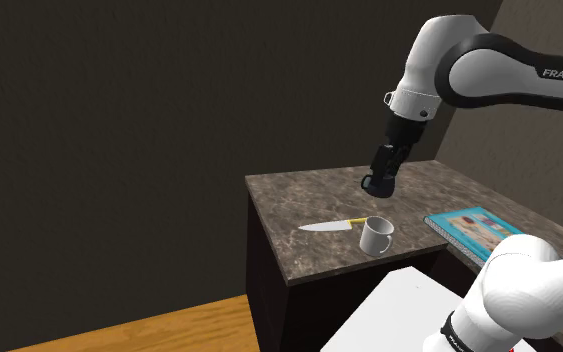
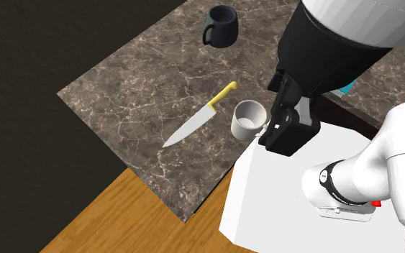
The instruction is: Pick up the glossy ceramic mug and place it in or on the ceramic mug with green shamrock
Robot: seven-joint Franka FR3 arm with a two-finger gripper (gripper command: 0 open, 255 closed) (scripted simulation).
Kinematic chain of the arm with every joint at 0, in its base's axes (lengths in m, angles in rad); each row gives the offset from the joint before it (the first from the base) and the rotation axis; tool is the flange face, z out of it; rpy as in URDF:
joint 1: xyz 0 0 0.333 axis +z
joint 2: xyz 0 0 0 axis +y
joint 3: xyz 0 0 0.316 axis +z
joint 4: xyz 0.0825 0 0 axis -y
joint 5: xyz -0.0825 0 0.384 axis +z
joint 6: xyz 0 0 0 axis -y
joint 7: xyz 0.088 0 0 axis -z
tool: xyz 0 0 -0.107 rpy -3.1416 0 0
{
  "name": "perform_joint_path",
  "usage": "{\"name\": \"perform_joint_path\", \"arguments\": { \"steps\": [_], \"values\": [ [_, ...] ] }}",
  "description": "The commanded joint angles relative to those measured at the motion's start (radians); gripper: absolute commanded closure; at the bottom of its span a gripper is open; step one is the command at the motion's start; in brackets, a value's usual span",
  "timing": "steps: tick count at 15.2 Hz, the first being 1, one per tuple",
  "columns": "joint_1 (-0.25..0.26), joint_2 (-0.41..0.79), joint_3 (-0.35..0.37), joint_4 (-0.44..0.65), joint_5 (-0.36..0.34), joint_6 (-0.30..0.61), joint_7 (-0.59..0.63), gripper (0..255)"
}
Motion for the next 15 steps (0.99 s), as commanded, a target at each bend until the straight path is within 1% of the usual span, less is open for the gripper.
{"name": "perform_joint_path", "arguments": {
  "steps": [1,8,15],
  "values": [
    [0.000,0.000,0.000,0.000,0.000,0.000,0.000,0],
    [-0.040,0.013,-0.109,-0.171,-0.064,0.147,-0.127,0],
    [-0.093,0.103,-0.227,-0.290,-0.138,0.322,-0.256,0]
  ]
}}
